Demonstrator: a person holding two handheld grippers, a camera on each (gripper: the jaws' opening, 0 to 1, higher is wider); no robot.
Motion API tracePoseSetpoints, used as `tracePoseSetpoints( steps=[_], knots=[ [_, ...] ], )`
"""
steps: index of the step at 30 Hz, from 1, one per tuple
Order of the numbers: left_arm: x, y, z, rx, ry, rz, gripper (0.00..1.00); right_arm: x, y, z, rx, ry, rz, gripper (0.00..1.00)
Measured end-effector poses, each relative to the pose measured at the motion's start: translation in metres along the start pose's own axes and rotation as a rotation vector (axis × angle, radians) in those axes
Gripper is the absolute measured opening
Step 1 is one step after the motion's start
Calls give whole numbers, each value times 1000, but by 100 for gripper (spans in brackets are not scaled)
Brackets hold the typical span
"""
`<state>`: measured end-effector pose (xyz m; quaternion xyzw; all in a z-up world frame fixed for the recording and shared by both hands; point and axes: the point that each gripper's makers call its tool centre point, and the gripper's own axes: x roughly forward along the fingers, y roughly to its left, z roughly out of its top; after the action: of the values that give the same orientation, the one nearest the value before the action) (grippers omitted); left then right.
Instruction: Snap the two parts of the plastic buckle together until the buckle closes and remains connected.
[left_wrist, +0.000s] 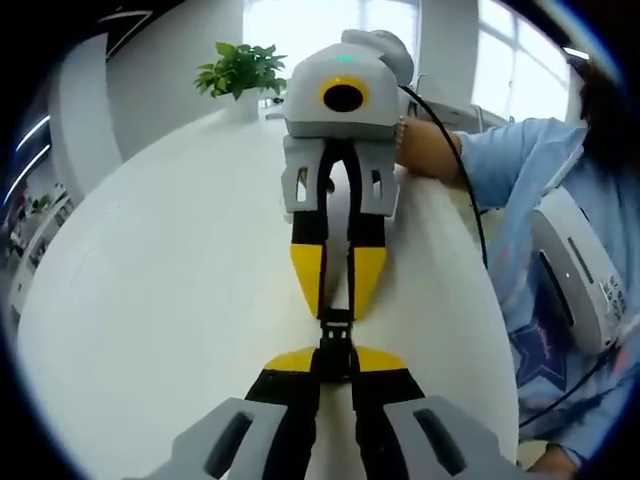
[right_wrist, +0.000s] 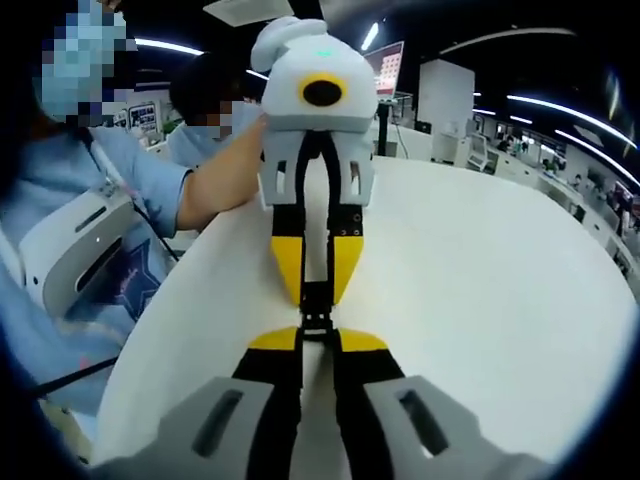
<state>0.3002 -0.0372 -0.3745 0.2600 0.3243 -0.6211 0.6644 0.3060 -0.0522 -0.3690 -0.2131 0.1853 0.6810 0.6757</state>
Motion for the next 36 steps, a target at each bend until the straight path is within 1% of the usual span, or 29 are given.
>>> tracePoseSetpoints(
  steps=[7,15,36],
  knots=[
    [0,0,0,-7,-7,-1,11,0,1,1,11,-6,-19,11],
    [1,-2,1,-11,-10,-9,10,0,2,2,-1,-2,-27,11],
    [0,-5,1,-16,-2,-4,10,1,2,5,5,-19,-16,10]
  ],
)
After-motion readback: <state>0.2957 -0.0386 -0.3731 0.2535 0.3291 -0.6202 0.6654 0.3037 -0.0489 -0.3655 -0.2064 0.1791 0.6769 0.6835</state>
